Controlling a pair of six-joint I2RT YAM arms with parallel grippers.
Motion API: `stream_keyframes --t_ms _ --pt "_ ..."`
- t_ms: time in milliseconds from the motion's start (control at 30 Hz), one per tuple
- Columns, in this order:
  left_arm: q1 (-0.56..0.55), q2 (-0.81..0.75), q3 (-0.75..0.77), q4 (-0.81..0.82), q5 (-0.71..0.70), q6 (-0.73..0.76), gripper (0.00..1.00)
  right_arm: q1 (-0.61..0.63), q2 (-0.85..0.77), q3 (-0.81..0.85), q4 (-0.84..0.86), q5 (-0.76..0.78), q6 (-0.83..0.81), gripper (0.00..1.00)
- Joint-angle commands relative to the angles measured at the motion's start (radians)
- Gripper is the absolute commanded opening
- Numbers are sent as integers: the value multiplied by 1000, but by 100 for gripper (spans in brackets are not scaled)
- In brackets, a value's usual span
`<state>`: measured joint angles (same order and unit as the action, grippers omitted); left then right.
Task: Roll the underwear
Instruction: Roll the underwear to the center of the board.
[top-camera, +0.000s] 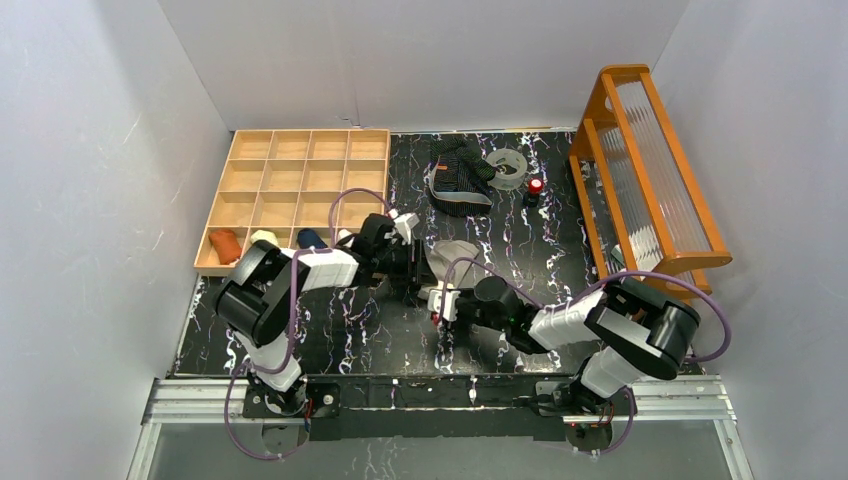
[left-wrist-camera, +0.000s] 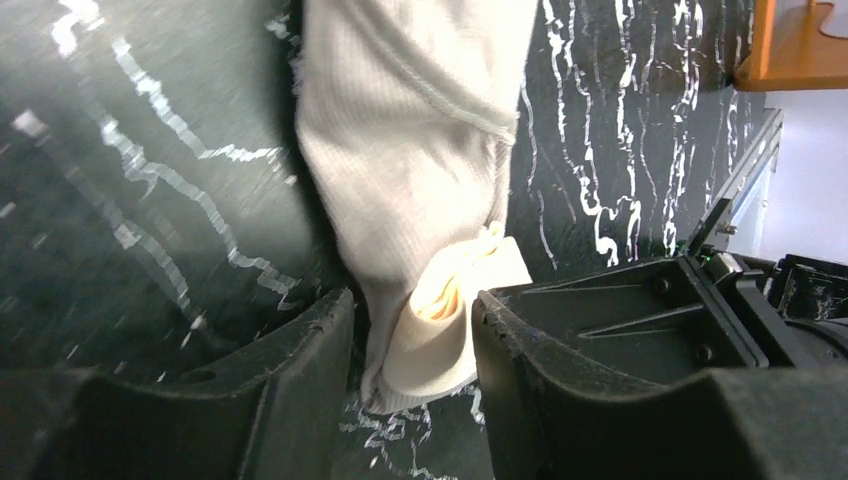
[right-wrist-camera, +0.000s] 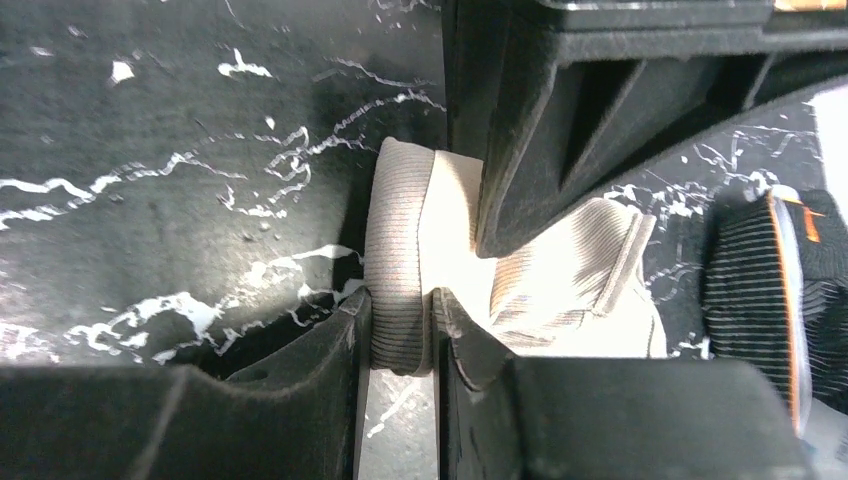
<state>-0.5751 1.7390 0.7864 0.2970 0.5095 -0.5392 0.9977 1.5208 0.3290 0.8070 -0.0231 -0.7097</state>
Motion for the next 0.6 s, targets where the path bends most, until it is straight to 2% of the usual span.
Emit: stream_keyframes --t_ms 0,300,433,567 --pt "38 -113 -71 -112 -111 -25 48 -16 -22 20 -61 -184 193 4" --pt "69 -367 -132 -181 -203 -9 51 -173 16 6 120 -494 587 4" --pt "69 -437 -179 -143 -159 11 52 -275 57 2 215 -653 779 4" --pt "70 -443 -213 -90 -68 42 53 -350 122 6 293 -802 925 3"
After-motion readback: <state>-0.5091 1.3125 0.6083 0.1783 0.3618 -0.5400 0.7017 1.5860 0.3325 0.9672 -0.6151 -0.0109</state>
